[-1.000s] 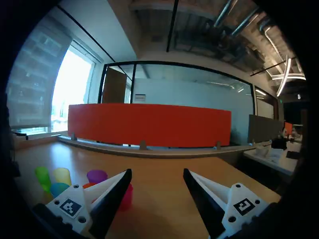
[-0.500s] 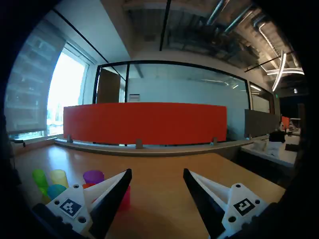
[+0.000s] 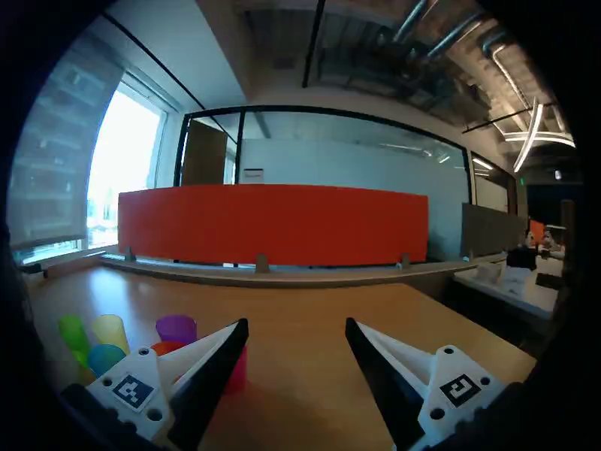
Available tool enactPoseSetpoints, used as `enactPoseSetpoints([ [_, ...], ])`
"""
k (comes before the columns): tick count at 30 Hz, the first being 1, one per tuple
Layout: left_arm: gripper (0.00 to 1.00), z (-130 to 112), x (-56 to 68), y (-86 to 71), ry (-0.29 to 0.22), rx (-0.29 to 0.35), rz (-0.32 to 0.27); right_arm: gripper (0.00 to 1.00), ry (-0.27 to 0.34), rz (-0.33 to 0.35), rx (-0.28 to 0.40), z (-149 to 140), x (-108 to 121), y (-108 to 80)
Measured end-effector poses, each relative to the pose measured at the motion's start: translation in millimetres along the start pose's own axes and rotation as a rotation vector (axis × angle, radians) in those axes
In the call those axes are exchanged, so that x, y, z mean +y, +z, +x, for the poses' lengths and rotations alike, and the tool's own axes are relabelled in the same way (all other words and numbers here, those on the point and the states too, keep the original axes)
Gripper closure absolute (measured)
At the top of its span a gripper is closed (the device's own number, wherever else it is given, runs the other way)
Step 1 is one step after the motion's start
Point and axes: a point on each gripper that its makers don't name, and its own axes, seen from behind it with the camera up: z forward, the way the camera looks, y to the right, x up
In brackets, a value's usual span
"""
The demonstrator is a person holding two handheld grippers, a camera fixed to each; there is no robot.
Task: Pour water
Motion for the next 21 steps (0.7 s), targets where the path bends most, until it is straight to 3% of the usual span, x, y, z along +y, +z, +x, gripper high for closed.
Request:
enactPoseSetpoints([
  [11, 0.08, -2, 2.1, 4.2, -0.007, 0.014, 0.015, 0.00, -0.001, 0.003, 0.009, 17, -4, 0.3],
  [21, 0.07, -4, 13.7, 8.1, -0.003, 0.019, 0.000, 0.00, -0.005, 0.000, 0.008, 18, -2, -1.2],
])
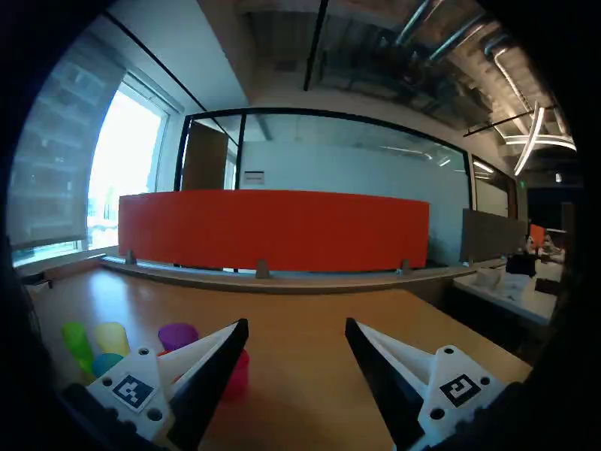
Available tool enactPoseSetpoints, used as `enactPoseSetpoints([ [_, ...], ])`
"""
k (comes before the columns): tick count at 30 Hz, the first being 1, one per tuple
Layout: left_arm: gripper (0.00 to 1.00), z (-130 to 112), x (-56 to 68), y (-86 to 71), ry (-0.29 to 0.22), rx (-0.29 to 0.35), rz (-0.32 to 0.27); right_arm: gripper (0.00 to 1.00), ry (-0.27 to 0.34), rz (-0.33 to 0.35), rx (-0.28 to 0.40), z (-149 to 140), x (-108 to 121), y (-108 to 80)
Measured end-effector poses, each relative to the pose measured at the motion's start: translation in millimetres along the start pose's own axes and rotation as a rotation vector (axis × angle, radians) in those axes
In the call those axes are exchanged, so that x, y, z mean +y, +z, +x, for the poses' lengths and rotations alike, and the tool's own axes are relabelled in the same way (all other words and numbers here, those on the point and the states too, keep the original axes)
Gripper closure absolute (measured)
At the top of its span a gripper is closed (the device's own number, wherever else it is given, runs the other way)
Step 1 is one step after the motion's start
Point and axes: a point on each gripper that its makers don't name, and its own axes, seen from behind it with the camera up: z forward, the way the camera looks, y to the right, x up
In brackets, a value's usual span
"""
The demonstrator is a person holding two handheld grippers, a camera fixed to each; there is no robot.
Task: Pour water
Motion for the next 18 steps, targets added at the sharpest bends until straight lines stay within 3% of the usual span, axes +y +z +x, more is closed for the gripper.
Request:
enactPoseSetpoints([
  [6, 0.08, -3, -4.6, 4.2, 0.016, 0.002, 0.001, 0.00, -0.001, -0.004, -0.002, -3, 3, -0.4],
  [18, 0.07, -8, -13.0, 8.5, -0.015, -0.007, -0.003, 0.00, 0.016, -0.013, 0.000, 2, 7, -0.3],
])
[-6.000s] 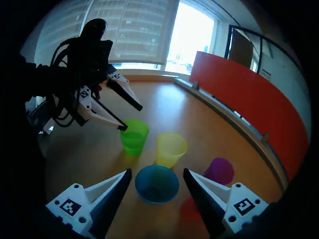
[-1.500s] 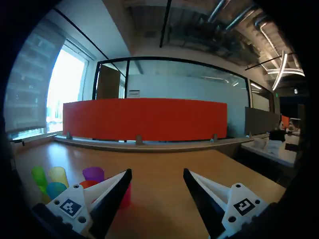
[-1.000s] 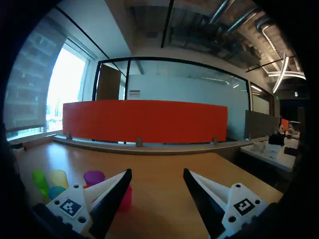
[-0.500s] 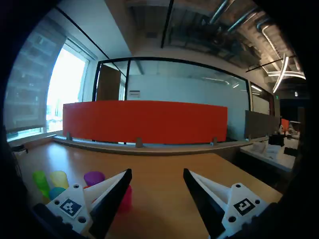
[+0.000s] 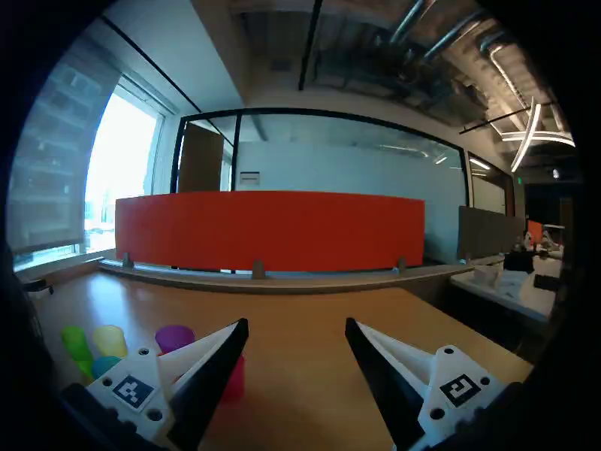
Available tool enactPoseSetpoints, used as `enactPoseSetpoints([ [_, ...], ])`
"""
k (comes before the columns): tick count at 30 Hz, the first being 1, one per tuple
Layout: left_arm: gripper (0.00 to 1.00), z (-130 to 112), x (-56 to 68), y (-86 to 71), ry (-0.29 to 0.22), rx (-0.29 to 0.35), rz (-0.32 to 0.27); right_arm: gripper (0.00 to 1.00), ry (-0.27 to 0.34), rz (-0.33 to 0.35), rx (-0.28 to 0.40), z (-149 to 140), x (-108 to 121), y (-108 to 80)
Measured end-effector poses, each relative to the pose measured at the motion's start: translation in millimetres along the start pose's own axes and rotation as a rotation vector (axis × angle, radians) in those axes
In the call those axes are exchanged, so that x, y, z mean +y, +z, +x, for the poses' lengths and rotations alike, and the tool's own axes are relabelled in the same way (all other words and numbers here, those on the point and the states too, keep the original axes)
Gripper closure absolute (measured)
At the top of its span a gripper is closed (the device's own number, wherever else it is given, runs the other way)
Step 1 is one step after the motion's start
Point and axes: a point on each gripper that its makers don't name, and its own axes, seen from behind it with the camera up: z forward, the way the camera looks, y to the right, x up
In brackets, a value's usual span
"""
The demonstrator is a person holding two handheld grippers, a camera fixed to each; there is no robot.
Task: Pour water
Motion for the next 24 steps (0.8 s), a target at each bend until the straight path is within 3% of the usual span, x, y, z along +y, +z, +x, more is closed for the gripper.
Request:
enactPoseSetpoints([
  [24, 0.08, -1.5, -0.2, 1.3, 0.003, -0.008, 0.000, 0.00, 0.009, 0.007, 0.004, -2.4, -1.6, -1.5],
])
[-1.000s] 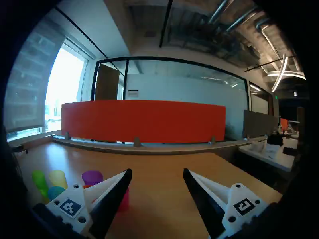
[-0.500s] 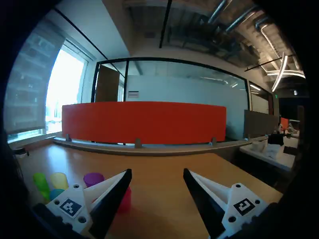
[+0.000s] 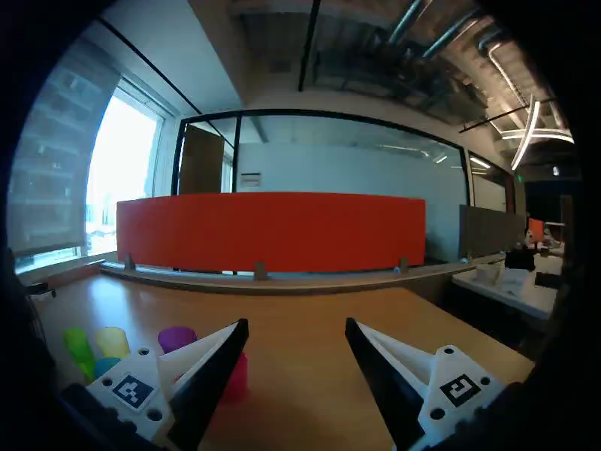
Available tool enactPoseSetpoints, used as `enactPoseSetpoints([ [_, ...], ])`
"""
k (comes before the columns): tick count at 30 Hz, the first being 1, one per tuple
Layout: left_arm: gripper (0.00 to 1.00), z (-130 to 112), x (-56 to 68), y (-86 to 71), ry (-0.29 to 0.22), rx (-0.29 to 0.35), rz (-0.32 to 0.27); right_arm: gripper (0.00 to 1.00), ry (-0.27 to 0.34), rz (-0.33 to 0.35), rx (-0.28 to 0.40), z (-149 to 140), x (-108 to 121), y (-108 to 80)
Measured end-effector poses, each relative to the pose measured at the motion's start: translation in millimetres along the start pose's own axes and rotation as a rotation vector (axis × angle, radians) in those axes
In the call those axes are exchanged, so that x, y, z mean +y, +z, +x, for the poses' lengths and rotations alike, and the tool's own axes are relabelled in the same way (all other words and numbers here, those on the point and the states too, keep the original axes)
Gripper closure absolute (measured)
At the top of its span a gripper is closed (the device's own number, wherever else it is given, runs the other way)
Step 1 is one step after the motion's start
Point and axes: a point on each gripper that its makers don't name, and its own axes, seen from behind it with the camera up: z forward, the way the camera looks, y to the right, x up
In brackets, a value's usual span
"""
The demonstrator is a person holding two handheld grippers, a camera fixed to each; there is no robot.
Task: Pour water
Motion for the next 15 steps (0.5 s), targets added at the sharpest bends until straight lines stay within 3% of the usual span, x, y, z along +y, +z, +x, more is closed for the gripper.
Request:
enactPoseSetpoints([
  [15, 0.08, -0.4, 0.1, 0.9, 0.000, -0.001, 0.000, 0.00, -0.014, -0.008, 0.052, 1.3, 7.8, 1.5],
])
